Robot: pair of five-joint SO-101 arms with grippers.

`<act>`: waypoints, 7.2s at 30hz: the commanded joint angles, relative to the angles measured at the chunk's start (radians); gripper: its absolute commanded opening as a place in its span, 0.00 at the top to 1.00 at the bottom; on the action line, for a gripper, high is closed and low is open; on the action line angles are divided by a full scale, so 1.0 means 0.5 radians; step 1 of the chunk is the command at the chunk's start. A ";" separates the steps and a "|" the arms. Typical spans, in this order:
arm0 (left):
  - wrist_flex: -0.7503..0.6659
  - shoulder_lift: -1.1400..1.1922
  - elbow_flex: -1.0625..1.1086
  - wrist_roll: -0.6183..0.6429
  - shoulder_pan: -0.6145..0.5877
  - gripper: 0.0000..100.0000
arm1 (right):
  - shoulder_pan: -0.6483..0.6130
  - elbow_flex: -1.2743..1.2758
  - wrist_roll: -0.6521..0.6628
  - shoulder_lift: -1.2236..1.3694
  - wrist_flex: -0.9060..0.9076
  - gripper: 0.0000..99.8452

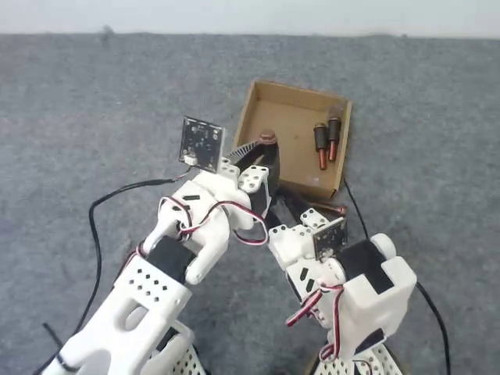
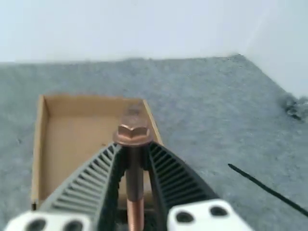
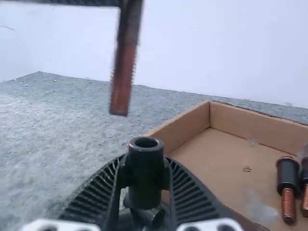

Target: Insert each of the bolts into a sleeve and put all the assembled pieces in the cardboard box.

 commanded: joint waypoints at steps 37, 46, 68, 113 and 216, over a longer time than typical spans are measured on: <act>-0.979 0.089 0.542 -0.126 0.003 0.99 | -0.020 0.052 0.209 -0.035 -0.097 0.99; -0.982 0.086 0.658 -0.160 0.071 0.99 | 0.041 0.052 0.206 -0.032 -0.097 0.99; -1.200 0.098 0.959 -0.273 0.080 0.99 | 0.087 0.052 0.203 -0.035 -0.109 0.99; -0.951 -0.601 1.226 -0.267 0.031 0.83 | 0.091 0.046 0.212 -0.032 -0.106 0.99; 1.332 -1.832 1.238 -0.571 -1.399 0.98 | 0.689 -2.931 0.595 -0.173 4.402 0.96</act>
